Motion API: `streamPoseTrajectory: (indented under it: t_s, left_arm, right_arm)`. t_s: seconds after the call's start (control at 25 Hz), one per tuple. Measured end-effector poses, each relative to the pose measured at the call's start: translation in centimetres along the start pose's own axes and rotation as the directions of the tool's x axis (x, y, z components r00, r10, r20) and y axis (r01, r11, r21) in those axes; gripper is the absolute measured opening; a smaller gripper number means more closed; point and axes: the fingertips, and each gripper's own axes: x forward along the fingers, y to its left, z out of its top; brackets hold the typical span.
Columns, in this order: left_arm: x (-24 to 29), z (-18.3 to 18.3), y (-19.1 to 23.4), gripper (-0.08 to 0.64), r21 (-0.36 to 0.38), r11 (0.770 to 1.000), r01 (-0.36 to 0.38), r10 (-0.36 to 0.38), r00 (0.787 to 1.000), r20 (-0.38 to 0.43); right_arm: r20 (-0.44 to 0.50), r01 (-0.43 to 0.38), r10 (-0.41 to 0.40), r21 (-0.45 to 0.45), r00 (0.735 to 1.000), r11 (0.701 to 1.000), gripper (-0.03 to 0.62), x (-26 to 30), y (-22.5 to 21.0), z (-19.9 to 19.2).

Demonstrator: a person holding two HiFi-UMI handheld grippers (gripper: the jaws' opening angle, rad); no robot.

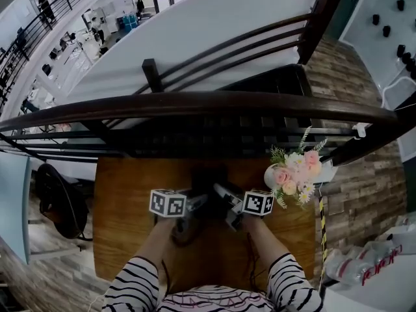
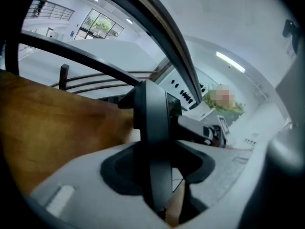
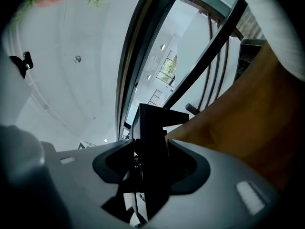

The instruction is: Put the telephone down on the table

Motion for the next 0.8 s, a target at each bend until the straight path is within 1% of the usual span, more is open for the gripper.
streamPoseTrajectory:
  t_s: [0.12, 0.36, 0.56, 0.8]
  left_arm:
    - [0.6, 0.5, 0.7, 0.196, 0.0, 1.0, -0.008, 0.008, 1.0, -0.005]
    - [1.6, 0.8, 1.7, 0.196, -0.008, 1.0, -0.014, 0.014, 1.0, -0.019]
    - [2.1, 0.9, 2.3, 0.196, -0.024, 1.0, -0.015, 0.014, 0.999, -0.034]
    - [2.4, 1.0, 2.9, 0.196, -0.033, 0.999, -0.017, 0.015, 0.999, -0.038]
  right_arm:
    - [0.004, -0.009, 0.009, 0.001, 1.0, 1.0, 0.215, 0.5, -0.5, 0.5]
    - [0.011, 0.001, -0.001, 0.025, 1.0, 1.0, 0.215, 0.9, -2.0, 0.9]
    - [0.002, 0.043, -0.044, 0.06, 0.999, 0.997, 0.216, 1.2, -3.0, 1.0]
    - [-0.01, 0.063, -0.063, 0.055, 0.998, 0.997, 0.221, 1.6, -3.7, 1.1]
